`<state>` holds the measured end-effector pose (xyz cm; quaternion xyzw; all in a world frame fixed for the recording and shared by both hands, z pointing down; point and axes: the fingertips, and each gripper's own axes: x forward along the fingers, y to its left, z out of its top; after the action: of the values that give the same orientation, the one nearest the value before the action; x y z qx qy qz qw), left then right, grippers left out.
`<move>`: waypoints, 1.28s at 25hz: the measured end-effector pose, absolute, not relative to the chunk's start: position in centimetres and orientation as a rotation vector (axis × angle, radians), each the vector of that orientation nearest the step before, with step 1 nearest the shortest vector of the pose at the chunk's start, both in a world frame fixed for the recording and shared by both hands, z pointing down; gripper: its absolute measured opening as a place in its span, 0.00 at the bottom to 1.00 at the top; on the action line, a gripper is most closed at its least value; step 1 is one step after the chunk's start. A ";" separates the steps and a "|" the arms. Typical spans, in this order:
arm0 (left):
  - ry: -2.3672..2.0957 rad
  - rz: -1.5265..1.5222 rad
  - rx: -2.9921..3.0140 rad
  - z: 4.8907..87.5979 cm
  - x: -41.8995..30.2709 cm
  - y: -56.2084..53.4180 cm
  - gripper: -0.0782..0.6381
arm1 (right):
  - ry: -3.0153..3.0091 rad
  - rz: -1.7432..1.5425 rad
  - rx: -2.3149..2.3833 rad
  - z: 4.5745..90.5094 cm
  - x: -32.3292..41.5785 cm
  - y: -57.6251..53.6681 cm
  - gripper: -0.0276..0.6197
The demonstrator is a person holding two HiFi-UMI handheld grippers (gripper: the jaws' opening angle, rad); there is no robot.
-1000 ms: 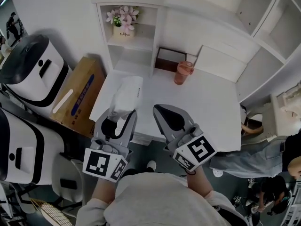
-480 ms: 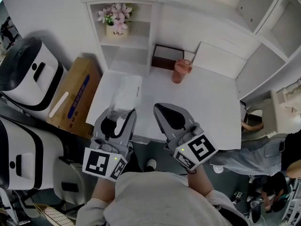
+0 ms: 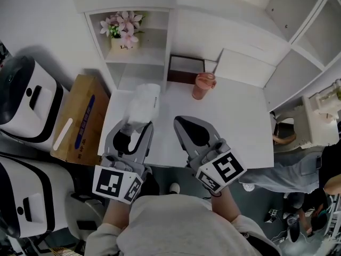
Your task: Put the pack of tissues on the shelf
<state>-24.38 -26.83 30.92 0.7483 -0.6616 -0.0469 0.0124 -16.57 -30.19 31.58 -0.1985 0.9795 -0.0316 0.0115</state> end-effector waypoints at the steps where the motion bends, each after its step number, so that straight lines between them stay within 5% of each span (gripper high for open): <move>1: -2.054 -0.147 2.338 30.9 -24.8 -27.3 0.35 | 3.052 -0.099 -0.628 31.5 -17.0 -30.6 0.04; 32: -1.783 -0.095 2.537 32.6 -32.9 -41.4 0.35 | 2.973 -0.110 -1.028 32.3 -23.7 -40.0 0.04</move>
<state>-32.91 -41.39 32.57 0.8177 -0.5745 -0.0307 0.0196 -23.68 -40.02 32.29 -0.3266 0.9445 -0.0350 -0.0028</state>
